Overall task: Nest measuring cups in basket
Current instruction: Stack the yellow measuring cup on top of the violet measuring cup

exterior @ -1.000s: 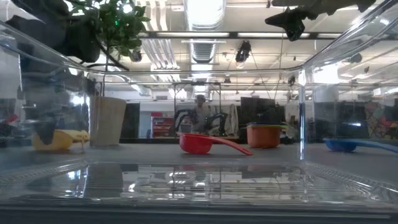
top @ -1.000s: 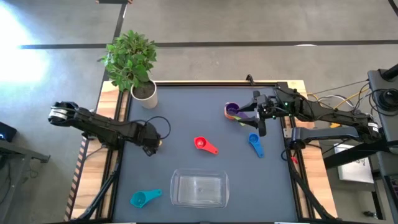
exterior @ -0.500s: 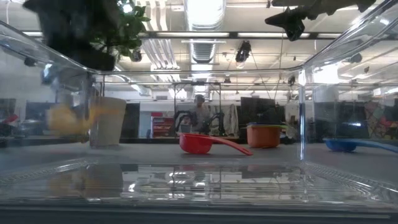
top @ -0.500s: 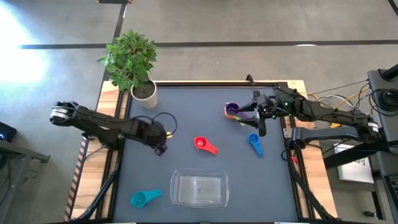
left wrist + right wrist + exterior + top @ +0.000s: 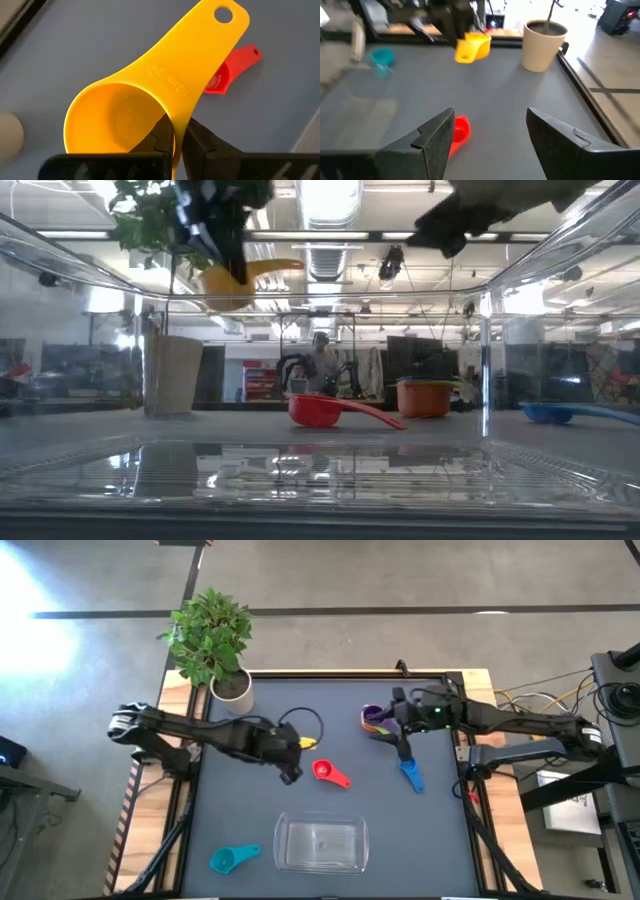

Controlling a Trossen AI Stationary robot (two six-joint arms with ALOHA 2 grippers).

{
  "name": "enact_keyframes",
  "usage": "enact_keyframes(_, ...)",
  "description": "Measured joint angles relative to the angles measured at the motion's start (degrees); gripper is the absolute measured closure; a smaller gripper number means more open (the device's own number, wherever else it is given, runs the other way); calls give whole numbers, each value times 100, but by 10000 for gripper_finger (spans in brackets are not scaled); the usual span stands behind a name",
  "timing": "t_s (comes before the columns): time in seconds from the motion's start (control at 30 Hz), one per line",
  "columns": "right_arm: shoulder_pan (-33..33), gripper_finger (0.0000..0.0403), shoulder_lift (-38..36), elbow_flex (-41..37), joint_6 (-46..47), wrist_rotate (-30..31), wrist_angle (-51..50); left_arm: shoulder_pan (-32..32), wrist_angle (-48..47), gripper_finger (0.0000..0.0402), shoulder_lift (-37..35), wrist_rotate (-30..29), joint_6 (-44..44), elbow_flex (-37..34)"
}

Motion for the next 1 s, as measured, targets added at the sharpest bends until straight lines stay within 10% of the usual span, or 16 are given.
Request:
enact_keyframes(0.47,225,85,1092,0,-451,769,1124,478,-131,401,1332,-206,745,1320)
enact_keyframes(1.0,298,96,2451,836,-520,949,1364,642,476,401,1513,-304,823,1454)
